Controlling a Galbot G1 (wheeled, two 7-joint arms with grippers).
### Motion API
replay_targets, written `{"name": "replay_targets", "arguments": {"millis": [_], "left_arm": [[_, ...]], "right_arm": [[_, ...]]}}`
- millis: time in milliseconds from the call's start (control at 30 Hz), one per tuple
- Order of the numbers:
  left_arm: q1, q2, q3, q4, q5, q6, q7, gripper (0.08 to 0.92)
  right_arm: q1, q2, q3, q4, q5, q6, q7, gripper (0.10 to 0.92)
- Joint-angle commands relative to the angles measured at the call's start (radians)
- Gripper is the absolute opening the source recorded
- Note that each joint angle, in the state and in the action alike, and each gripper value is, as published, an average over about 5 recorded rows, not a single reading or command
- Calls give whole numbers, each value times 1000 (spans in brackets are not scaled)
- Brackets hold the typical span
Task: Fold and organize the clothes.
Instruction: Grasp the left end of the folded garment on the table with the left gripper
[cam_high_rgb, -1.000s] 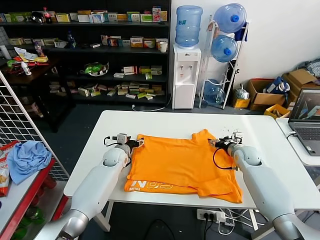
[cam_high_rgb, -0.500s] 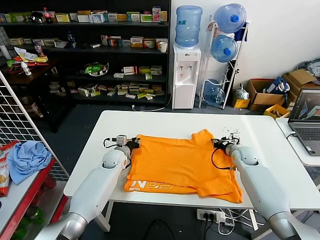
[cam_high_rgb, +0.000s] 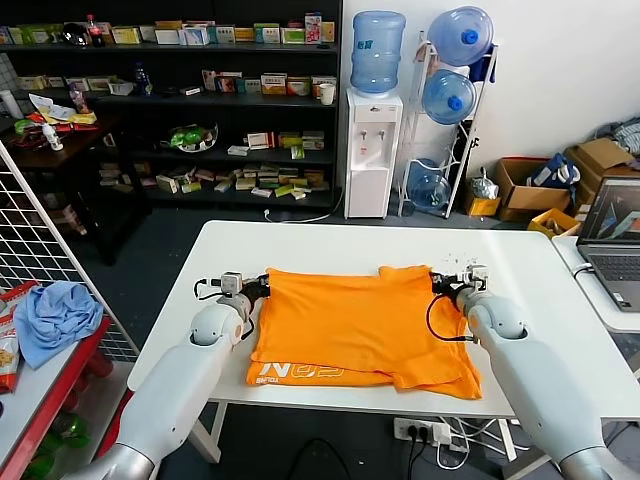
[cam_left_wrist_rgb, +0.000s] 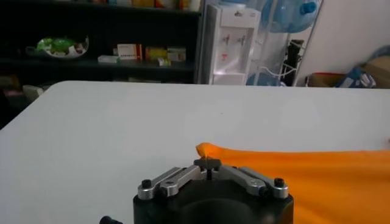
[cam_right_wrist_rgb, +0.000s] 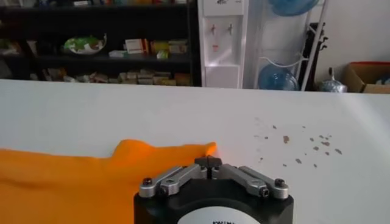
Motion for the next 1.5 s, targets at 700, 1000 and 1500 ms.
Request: {"name": "replay_targets", "arguments": {"millis": [700,1000,1500], "left_arm": [[597,230,-80,-710,-111,36,-63,89],[612,199,-79,-684,-46,31,-61,94],[554,181,-110,-623,-110,20,-85,484]], "right_arm": [[-785,-235,224,811,-2,-95,253,125],[-825,-216,223,796,-40,-117,245,130],[-794,-211,211,783,-36,-104,248,510]]}}
